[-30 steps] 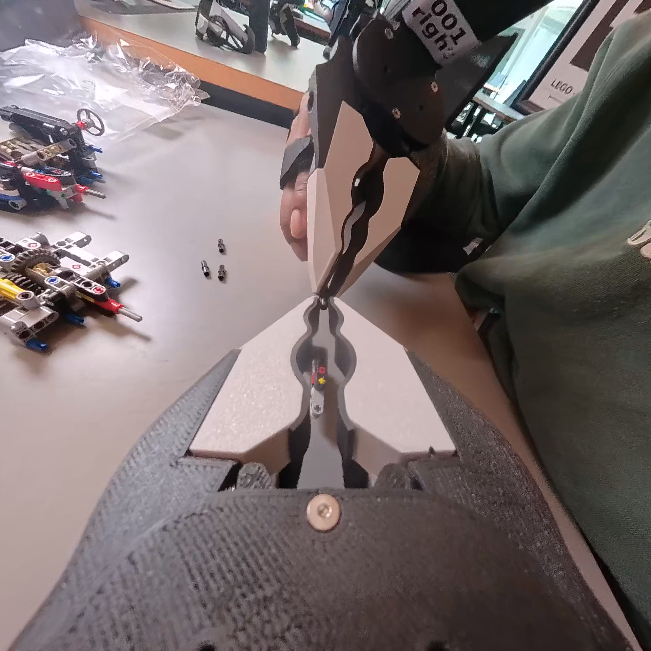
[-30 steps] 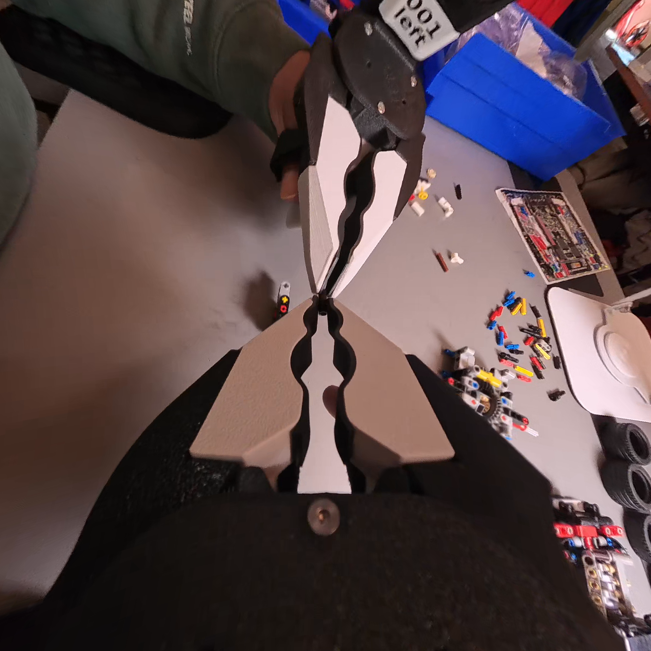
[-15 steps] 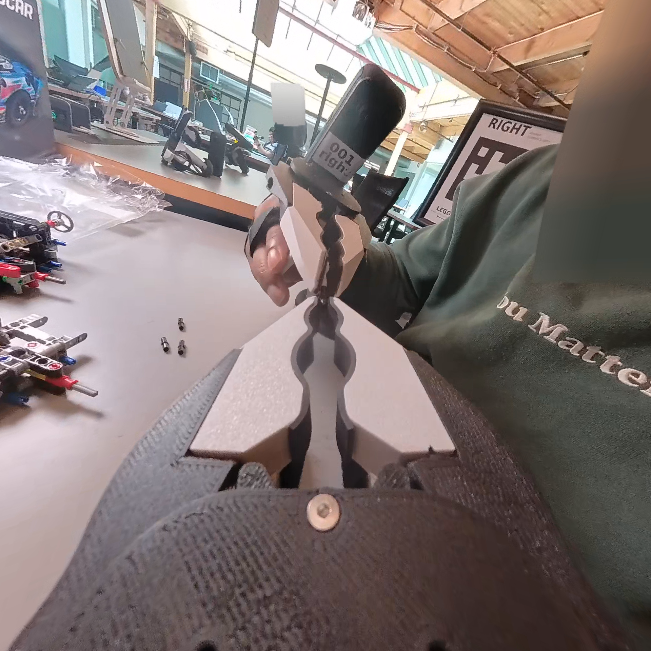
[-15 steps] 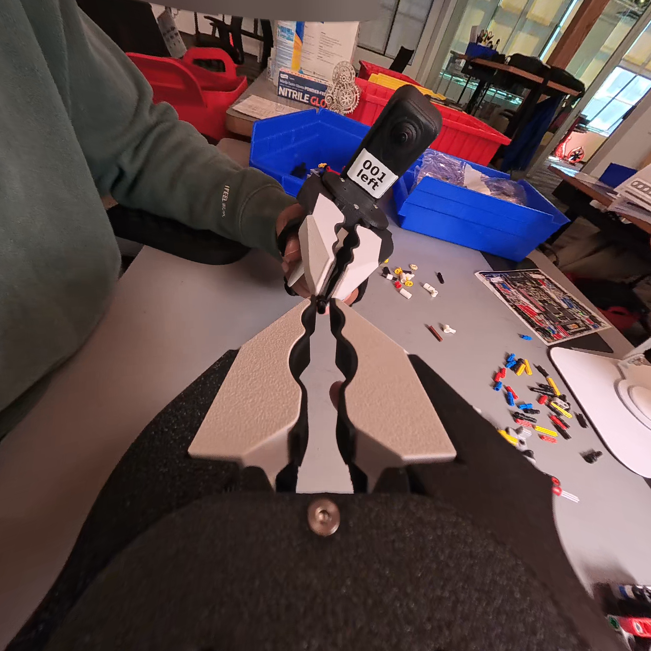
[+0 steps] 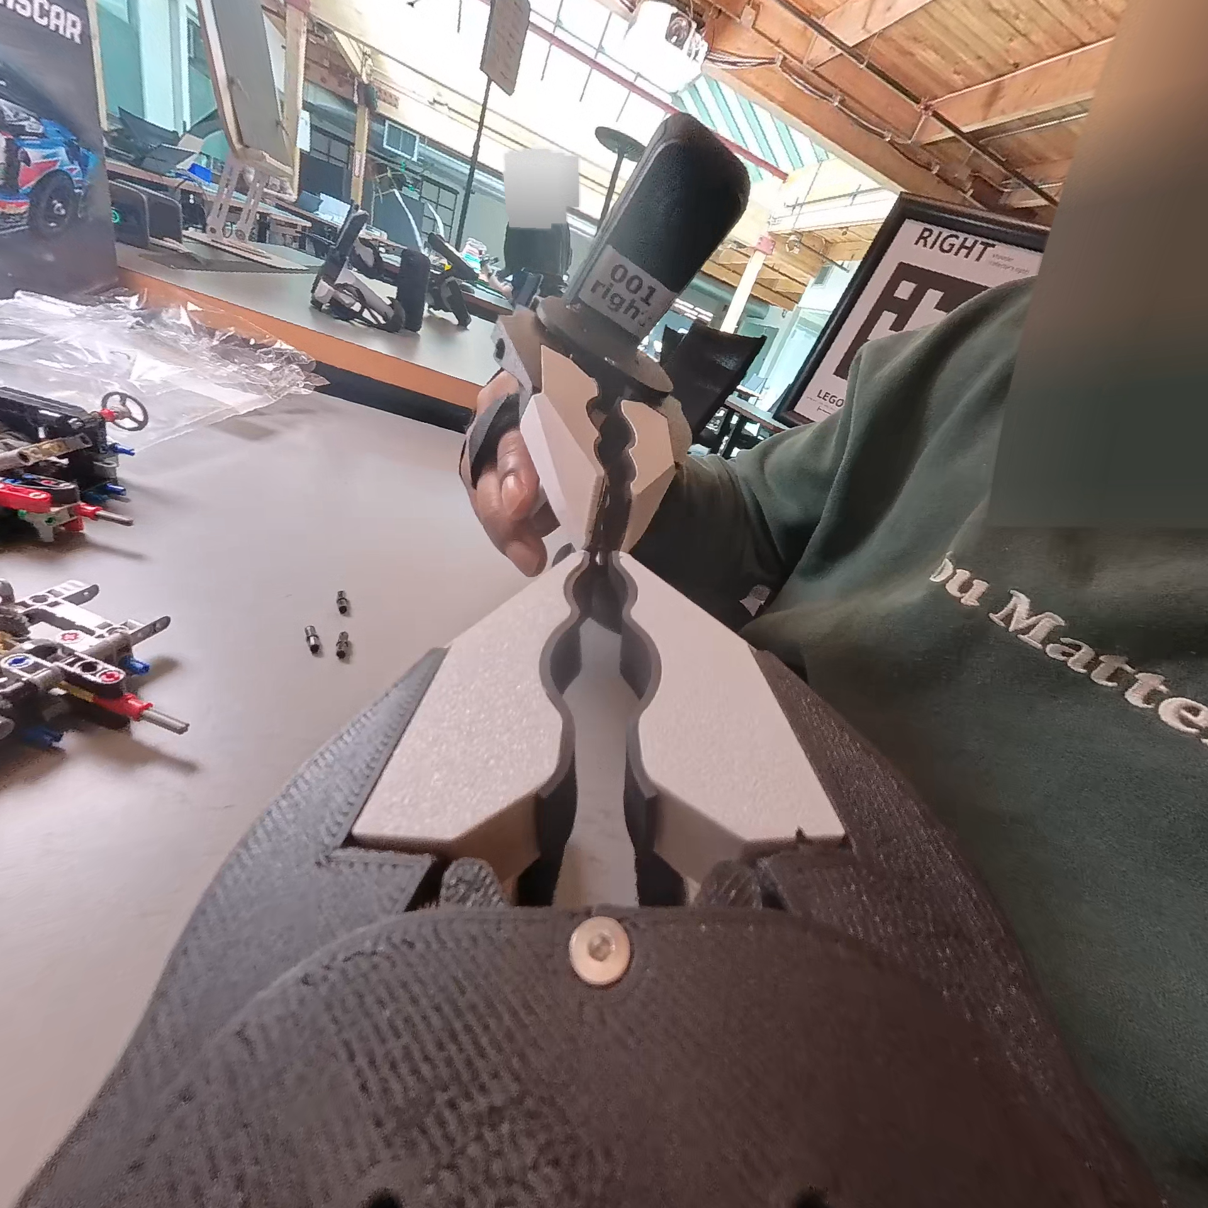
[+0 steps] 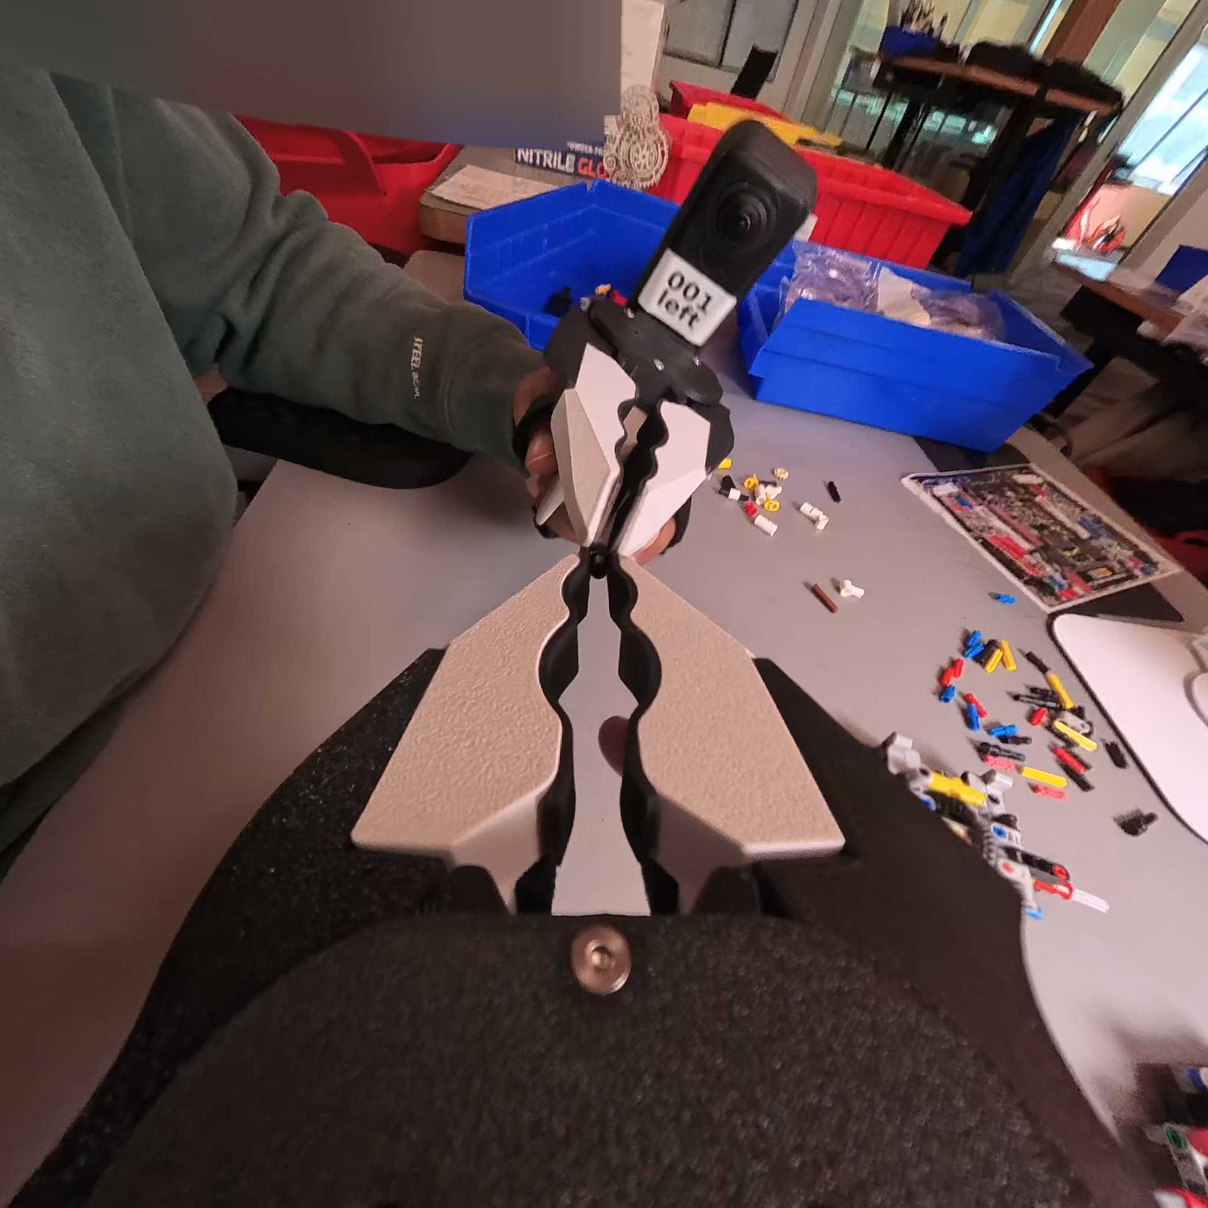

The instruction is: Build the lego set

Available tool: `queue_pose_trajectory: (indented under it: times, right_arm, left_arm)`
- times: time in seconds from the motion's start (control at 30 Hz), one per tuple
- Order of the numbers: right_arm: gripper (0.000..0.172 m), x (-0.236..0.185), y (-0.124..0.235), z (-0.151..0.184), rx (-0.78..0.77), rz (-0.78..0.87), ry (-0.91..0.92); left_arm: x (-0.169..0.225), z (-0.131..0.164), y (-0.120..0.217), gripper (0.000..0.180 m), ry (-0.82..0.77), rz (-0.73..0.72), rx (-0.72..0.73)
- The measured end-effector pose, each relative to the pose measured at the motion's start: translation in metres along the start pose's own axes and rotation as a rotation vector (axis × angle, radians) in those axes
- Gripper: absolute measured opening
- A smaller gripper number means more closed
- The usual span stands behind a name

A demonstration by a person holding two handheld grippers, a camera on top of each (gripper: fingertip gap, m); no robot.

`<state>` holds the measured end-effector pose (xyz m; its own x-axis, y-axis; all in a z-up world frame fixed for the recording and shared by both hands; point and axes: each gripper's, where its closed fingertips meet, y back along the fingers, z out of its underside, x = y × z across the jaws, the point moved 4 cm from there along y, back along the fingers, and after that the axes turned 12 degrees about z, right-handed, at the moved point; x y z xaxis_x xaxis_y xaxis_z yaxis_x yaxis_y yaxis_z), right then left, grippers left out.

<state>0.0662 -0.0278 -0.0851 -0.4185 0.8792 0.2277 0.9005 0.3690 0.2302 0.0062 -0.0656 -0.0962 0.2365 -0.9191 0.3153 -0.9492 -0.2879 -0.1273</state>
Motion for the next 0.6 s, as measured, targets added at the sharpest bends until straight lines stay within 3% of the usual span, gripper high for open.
queue_pose_trajectory:
  times: [0.13,0.2,0.33,0.6]
  right_arm:
    - [0.003,0.005,0.000,0.015,-0.202,-0.020,0.037]
    - [0.003,0.003,-0.004,0.030,-0.360,-0.048,0.067]
    - [0.002,-0.012,-0.017,0.054,-0.603,-0.164,0.125]
    - [0.003,-0.019,-0.028,0.065,-0.797,-0.237,0.210]
  left_arm:
    - [-0.010,0.018,0.008,0.022,-0.077,-0.141,-0.240]
    - [-0.014,0.038,0.010,0.023,-0.093,-0.173,-0.409]
    - [-0.021,0.073,0.006,0.023,-0.076,-0.192,-0.611]
    - [-0.025,0.090,-0.002,0.006,-0.095,-0.217,-0.714]
